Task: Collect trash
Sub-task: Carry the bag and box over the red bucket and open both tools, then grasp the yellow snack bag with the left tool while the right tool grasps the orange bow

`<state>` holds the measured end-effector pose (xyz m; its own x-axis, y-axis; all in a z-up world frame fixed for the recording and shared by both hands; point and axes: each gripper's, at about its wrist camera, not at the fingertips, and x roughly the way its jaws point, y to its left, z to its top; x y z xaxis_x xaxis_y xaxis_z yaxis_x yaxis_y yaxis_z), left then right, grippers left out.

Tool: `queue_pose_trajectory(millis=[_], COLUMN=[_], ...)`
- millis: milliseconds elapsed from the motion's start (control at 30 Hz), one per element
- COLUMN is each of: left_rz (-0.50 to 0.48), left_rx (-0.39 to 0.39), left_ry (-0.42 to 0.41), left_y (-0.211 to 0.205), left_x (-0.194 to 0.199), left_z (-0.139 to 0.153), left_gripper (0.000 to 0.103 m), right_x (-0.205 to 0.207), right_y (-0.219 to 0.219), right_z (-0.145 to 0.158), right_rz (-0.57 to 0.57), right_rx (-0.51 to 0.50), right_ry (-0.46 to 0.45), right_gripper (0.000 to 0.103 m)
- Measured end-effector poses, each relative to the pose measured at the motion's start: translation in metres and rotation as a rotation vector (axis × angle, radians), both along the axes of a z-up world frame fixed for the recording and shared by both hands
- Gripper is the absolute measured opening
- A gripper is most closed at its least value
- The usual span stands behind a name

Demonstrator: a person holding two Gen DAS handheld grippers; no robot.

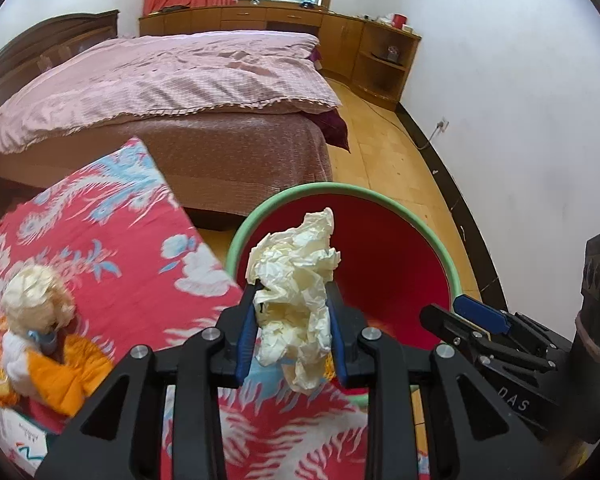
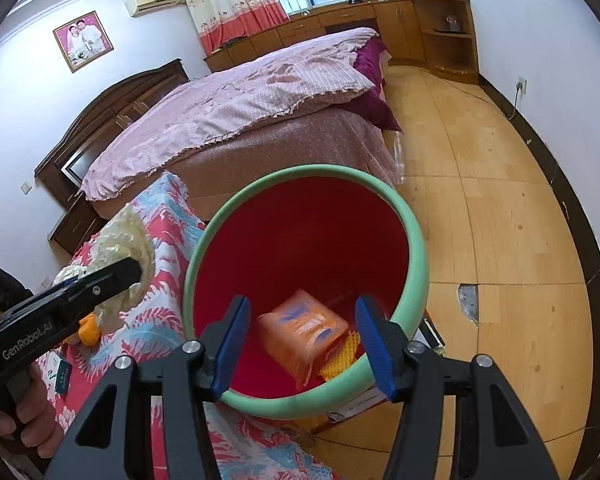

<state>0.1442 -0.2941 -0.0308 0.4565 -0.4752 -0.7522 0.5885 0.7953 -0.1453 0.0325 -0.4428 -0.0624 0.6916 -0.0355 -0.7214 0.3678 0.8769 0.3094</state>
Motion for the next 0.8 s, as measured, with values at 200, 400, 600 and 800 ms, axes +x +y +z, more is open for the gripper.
queue_pose_trajectory(millis=[200,400,600,800], left_rz=[-0.009,0.004,0.031,0.079], left_rx=[0.017,0.022,0.004,-0.012], left_ry=[0.009,0.008,0.007,0.006], left_y=[-0.008,-0.006,0.010,0.034], left_x=[0.002,0.000,-0.007,-0.014], left_z=[-0.005,-0.004,0.004,0.012], left_gripper=[0.046,0.046,0.046,0.047], right_x=[-0.004,-0.009,-0.012,-0.017], right_y=[-0.004,-0.003,0.003,0.012], right_z=[-0.003,-0.002,0.000,0.007], right_rz=[0.000,0.003,0.007,0.012], right_rx=[0.012,0.022,0.036,0.042], right_ry=[-0.007,-0.013,-0.012,-0.022], right_gripper=[0.059,0.059,0.062,0.068])
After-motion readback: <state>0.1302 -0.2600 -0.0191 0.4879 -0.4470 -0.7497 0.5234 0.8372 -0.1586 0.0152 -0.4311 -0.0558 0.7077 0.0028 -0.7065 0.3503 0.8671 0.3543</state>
